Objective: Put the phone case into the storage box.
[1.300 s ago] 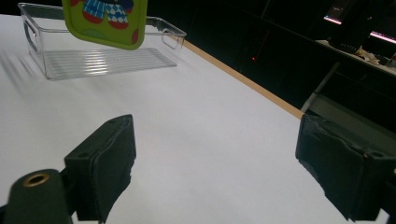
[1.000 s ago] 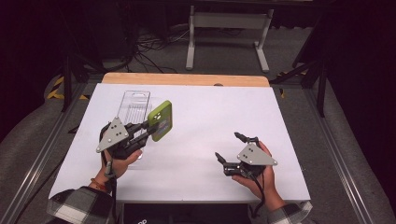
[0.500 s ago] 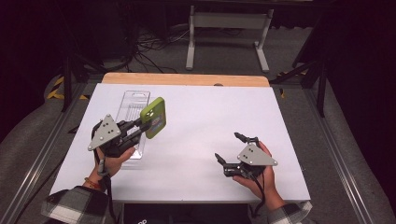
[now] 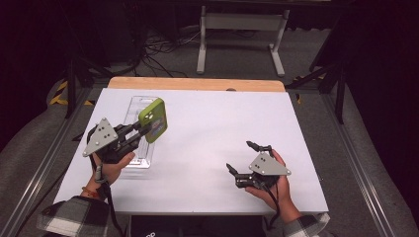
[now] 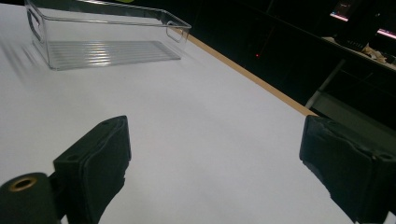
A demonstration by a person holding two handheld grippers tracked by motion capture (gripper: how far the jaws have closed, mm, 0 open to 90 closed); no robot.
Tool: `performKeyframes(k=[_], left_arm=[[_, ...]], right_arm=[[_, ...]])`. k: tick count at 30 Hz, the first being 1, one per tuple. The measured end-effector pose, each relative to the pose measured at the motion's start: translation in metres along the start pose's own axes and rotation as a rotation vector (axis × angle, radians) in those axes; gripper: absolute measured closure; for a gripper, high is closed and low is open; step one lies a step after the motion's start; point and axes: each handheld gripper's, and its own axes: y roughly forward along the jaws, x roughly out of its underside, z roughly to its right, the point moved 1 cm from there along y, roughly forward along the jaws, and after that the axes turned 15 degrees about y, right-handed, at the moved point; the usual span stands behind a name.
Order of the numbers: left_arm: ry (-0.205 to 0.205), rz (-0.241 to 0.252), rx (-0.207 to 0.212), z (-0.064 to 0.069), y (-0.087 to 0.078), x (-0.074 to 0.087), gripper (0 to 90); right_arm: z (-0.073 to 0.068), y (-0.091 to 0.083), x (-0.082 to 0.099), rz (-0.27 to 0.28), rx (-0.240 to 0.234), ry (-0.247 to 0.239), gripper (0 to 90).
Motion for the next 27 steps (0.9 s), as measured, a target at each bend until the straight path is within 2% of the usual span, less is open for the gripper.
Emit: performKeyframes(k=[16,27], left_arm=[[0.004,-0.011,-0.02,-0.013,-0.009,0.006,77.6],[0.014,-0.049,-0.033,-0.027,-0.014,0.013,77.7]], right_arm=[[-0.001,0.001,0.001,-0.009,-0.007,-0.007,9.6],[-0.003,0.005,0.003,-0.03,-0.024,-0.015,9.8]])
